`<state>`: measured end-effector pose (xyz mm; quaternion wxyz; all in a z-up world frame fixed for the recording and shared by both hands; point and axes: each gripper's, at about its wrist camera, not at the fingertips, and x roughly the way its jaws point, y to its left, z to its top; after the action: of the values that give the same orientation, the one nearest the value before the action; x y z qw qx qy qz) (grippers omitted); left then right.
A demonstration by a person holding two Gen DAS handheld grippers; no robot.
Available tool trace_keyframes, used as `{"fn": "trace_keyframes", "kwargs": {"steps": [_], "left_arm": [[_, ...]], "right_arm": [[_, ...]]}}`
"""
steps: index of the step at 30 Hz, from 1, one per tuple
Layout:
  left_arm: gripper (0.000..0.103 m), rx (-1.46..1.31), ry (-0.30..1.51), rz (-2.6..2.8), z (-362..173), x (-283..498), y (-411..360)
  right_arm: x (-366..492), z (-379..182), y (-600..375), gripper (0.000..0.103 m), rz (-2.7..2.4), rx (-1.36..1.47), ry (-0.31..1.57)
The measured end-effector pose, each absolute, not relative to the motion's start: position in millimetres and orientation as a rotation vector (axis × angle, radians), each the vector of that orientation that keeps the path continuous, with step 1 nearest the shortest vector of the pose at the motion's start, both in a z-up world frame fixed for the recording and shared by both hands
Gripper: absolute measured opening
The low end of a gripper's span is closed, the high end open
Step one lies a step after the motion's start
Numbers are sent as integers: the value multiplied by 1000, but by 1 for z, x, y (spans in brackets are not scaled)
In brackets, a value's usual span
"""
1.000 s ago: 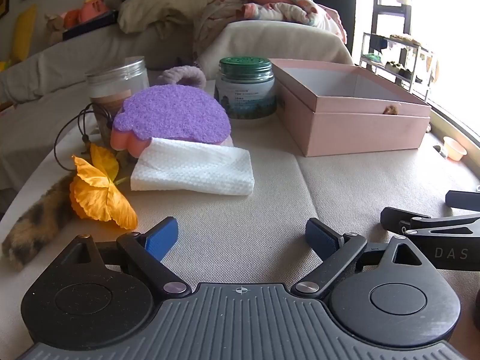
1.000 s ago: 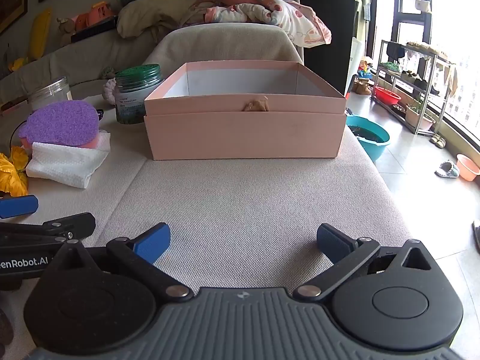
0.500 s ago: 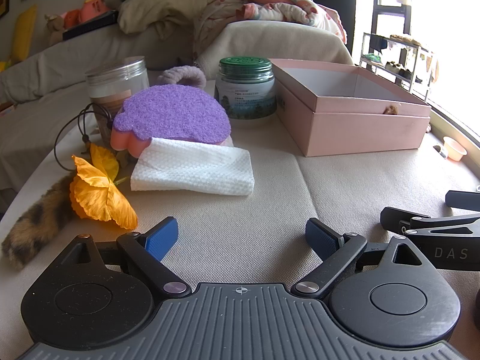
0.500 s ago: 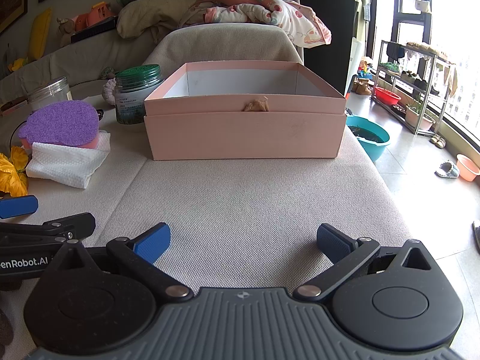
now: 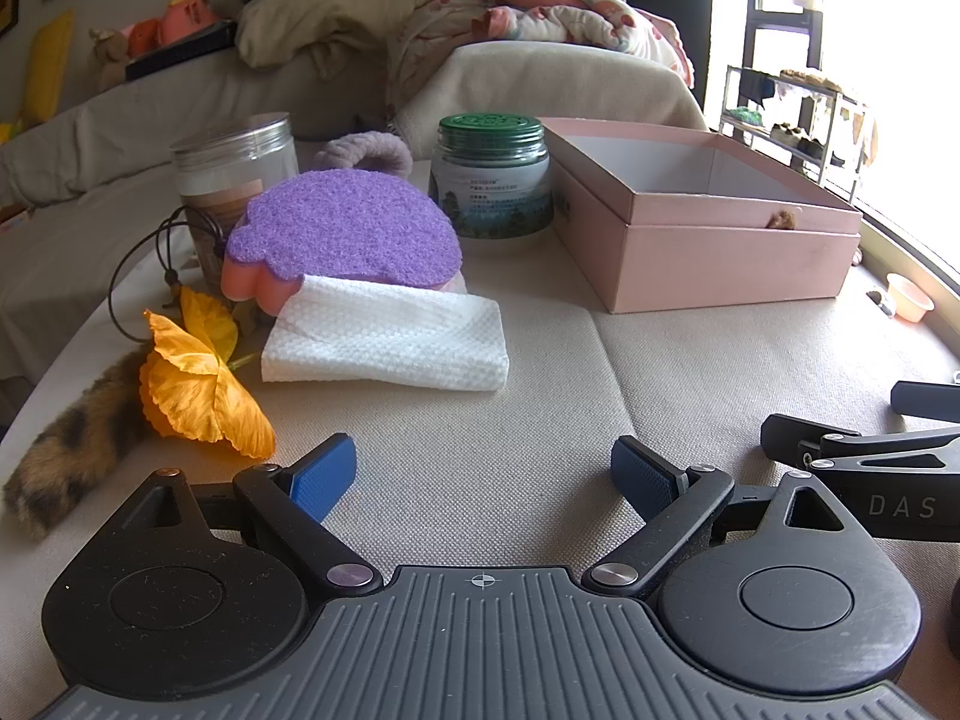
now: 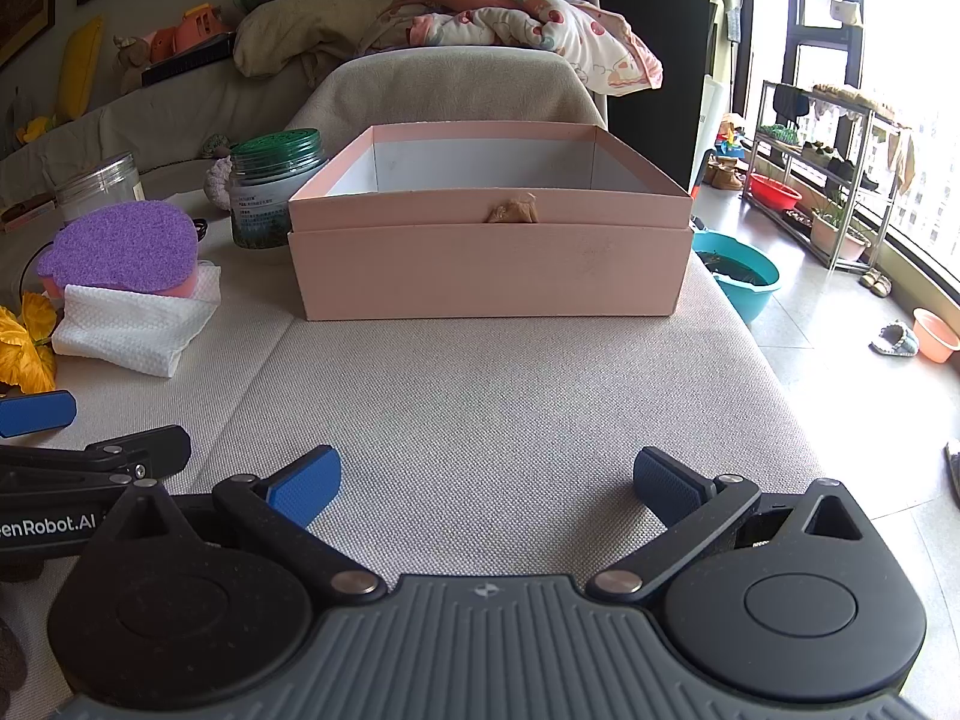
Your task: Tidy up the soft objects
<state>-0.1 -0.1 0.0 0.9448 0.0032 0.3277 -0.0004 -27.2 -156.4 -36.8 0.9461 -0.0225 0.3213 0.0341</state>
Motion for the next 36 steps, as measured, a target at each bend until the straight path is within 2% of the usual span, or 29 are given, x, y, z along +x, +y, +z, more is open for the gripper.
{"fn": "trace_keyframes", "kwargs": {"steps": [25, 33, 36], "left_arm": [[96, 6, 669, -1, 0, 0, 0], [95, 18, 688, -20, 3, 3, 2], [91, 33, 708, -50, 6, 10, 5]], "right_arm": [[-27, -36, -156, 103, 71, -47, 659], [-12, -26, -156, 103, 88, -64, 753], [-14, -26, -156, 103, 97, -67, 763]]}}
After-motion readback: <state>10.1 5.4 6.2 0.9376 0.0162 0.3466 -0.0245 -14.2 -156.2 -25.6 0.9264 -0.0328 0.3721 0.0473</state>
